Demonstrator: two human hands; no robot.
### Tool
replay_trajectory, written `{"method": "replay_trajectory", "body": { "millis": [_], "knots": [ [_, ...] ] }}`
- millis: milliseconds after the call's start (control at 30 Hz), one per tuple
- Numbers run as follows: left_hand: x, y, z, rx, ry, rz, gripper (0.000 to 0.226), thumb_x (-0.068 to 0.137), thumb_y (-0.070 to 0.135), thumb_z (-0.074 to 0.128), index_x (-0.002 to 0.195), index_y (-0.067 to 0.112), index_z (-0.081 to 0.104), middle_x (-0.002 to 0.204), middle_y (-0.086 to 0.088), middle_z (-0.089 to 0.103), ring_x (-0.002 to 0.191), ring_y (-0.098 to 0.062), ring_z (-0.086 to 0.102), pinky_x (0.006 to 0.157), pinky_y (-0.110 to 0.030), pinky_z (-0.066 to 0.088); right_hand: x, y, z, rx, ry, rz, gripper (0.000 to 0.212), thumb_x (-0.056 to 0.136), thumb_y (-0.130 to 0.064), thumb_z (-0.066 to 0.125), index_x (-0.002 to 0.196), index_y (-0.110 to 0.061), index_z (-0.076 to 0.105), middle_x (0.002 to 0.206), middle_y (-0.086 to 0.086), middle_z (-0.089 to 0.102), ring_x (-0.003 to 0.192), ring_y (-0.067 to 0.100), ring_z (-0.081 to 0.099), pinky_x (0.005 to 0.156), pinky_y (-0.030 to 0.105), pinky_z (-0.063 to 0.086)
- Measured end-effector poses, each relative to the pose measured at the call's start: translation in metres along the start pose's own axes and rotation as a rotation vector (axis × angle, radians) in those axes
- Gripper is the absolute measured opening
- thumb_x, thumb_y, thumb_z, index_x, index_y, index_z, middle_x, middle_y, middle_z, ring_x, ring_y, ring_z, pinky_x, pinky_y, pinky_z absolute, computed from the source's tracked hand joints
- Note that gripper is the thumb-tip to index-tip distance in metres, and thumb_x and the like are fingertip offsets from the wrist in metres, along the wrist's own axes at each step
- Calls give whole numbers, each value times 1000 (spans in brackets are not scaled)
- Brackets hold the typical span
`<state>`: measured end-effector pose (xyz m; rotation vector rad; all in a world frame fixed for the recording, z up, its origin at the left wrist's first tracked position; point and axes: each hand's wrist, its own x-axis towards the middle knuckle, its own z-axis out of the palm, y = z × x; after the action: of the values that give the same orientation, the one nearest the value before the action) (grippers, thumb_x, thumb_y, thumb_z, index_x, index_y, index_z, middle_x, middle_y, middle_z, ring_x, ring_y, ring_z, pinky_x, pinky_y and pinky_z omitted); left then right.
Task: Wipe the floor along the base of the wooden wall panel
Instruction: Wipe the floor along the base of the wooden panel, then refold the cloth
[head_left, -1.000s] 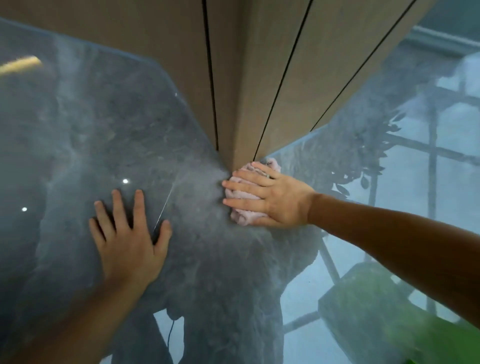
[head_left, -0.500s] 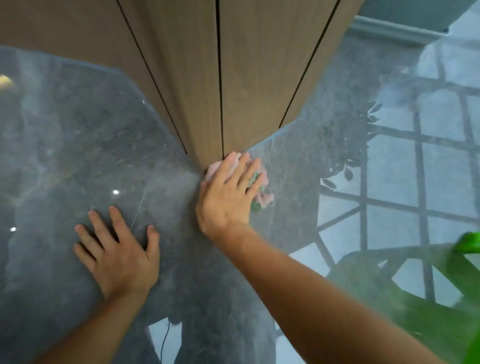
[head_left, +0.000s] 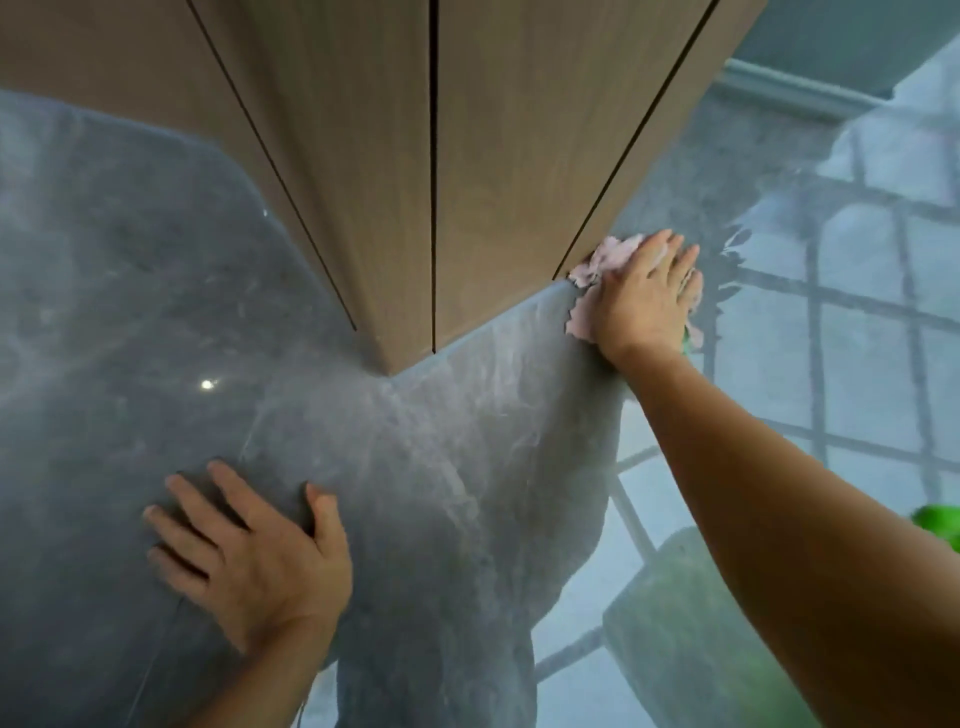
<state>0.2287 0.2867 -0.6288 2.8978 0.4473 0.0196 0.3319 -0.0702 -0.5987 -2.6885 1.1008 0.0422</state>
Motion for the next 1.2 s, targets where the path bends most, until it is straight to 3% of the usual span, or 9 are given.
{"method": "replay_trajectory", "body": {
  "millis": [167,300,500,600,733,833,933,1100,1200],
  "knots": [
    [0,5,-4,-18,-23,-21,85,87,50,39,154,1,21,163,-34,19,150,-57,15,120,-70,11,-42,-42,14,-33,21,45,69,100,-19,39,150,8,0,159,32,4,148,47,-4,121,57,-4],
    [-1,10,-11,3,-75,-34,85,89,51,39,155,0,20,164,-34,18,151,-56,14,121,-69,12,-142,-90,35,32,30,-186,63,98,-11,34,148,11,2,157,37,6,146,51,-1,120,58,-4],
    [-1,12,-15,-14,-117,-17,86,88,53,32,155,-1,21,164,-34,17,152,-56,12,122,-68,9,-229,-121,23,120,-378,-533,95,88,-47,53,152,-1,0,160,30,-5,146,47,-14,120,59,-7],
    [0,13,-20,-66,-137,-50,87,88,52,36,157,0,21,167,-31,13,155,-51,6,124,-64,5,-218,-113,-6,410,-491,-634,63,87,-27,62,142,-7,39,147,23,40,139,39,31,119,49,18],
    [10,30,-47,-368,-181,-213,64,89,38,58,145,11,48,166,-17,29,156,-39,17,124,-49,11,-186,-65,-37,660,-373,-398,38,86,-1,59,123,-8,65,116,14,72,104,26,65,92,22,42],
    [18,51,-65,-574,-332,-112,46,87,41,57,125,15,62,135,-13,63,129,-33,52,113,-43,35,-176,-50,-36,557,-511,-177,46,89,-12,64,135,-13,56,128,14,66,117,28,62,106,35,43],
    [29,71,-71,-604,-522,-54,43,79,24,73,119,17,61,121,-7,70,113,-27,66,99,-42,52,-182,-63,-27,644,-592,-99,42,88,-16,66,128,-5,58,113,20,69,108,37,63,96,48,49],
    [52,79,-67,-653,-840,-97,54,72,14,75,124,20,65,116,-8,74,104,-30,72,90,-51,61,-191,-74,-15,603,-540,-169,29,89,-10,60,117,-10,65,104,16,72,101,33,61,84,31,44],
    [50,84,-69,-756,-983,-84,42,83,2,73,119,23,66,112,-6,75,89,-22,76,65,-36,63,-197,-54,-21,676,-555,-27,36,87,-10,64,123,-16,64,112,8,71,105,26,64,95,33,48]
  ]
}}
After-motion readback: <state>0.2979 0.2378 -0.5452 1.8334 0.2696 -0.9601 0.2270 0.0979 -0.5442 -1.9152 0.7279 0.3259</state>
